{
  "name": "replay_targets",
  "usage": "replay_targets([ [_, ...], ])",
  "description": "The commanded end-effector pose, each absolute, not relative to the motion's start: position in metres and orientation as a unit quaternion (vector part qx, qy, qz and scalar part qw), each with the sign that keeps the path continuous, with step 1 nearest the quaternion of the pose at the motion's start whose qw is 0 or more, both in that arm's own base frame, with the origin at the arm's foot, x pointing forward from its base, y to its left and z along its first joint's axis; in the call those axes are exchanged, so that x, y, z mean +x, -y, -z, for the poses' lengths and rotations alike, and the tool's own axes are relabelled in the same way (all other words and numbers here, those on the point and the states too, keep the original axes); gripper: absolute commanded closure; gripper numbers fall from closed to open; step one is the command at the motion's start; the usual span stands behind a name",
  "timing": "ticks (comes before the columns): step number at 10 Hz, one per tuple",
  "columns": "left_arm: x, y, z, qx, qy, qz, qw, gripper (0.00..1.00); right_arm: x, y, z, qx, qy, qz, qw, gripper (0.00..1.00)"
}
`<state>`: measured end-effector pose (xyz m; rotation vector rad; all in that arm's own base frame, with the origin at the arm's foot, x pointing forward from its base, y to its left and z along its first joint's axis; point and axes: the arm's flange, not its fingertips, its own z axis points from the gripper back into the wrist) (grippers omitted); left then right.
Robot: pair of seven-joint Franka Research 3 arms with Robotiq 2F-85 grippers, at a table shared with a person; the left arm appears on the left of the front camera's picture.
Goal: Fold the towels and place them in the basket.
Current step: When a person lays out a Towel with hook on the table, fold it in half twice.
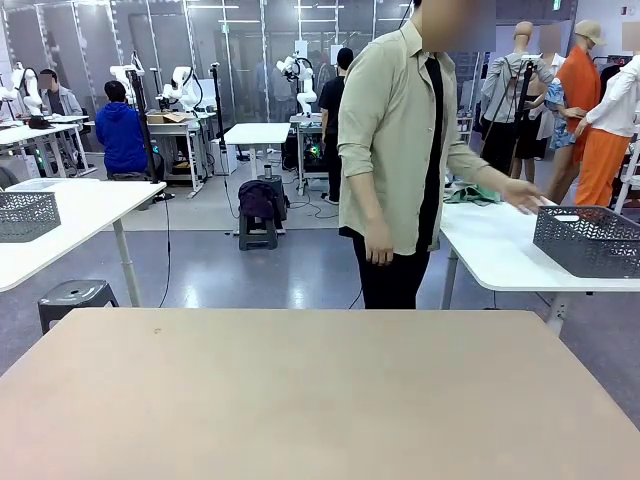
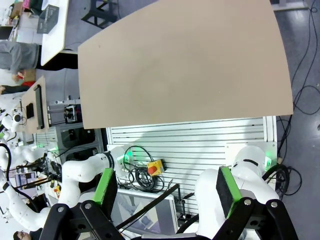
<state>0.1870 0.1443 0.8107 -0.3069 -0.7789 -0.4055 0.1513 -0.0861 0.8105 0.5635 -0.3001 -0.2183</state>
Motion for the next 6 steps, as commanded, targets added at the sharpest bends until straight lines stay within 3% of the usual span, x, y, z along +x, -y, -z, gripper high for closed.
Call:
replay_targets([
  [1, 0.1866, -0.1429, -0.8113, -0.139, 0.373, 0.186, 0.898, 0.0, 0.1536, 0.0896, -0.8151, 0.28, 0.172, 0.084, 0.941, 0.0],
  [6, 0.1866, -0.1429, -0.8113, -0.139, 0.373, 0.186, 0.898, 0.0, 0.1538, 0.0914, -0.821, 0.284, 0.189, 0.072, 0.937, 0.0],
])
